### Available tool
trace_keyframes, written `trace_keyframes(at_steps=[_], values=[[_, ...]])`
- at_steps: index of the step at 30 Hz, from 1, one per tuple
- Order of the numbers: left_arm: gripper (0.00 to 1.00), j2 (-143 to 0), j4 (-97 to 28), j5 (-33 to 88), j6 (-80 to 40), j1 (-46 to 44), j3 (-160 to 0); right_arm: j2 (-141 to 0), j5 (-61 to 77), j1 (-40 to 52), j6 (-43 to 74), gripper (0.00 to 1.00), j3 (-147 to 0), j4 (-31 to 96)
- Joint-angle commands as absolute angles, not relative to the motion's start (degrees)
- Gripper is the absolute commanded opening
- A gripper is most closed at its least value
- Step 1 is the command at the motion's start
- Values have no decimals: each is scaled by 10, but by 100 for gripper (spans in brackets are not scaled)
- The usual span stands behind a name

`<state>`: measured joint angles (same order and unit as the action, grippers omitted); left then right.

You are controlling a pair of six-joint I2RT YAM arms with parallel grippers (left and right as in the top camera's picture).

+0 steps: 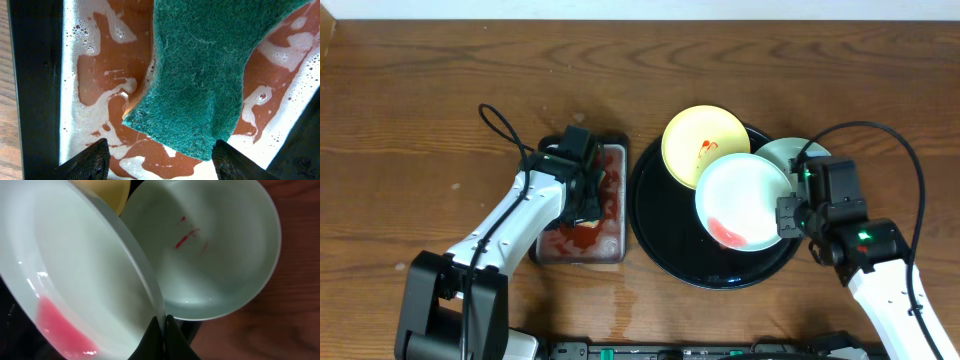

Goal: Clean dirty plates on tray and stack at the side
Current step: 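Lift the light blue plate off the tray with the right gripper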

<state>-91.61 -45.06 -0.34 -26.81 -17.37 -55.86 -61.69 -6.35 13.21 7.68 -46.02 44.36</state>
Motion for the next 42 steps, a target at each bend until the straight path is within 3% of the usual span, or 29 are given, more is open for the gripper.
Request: trace_keyframes(at_steps=[1,17,29,42], values=[[66,-917,-455,-5,-271,-174,-553,-611,-139,161,87,1,-494,453],[66,-917,-456,-5,-271,-174,-553,-611,-347,291,87,1,-528,459],[66,-917,-457,-5,-271,-174,-553,-612,-390,375,53,1,-528,404],[67,-917,-458,-5,-271,-174,-553,-649,-448,406,-37,1,-528,394]])
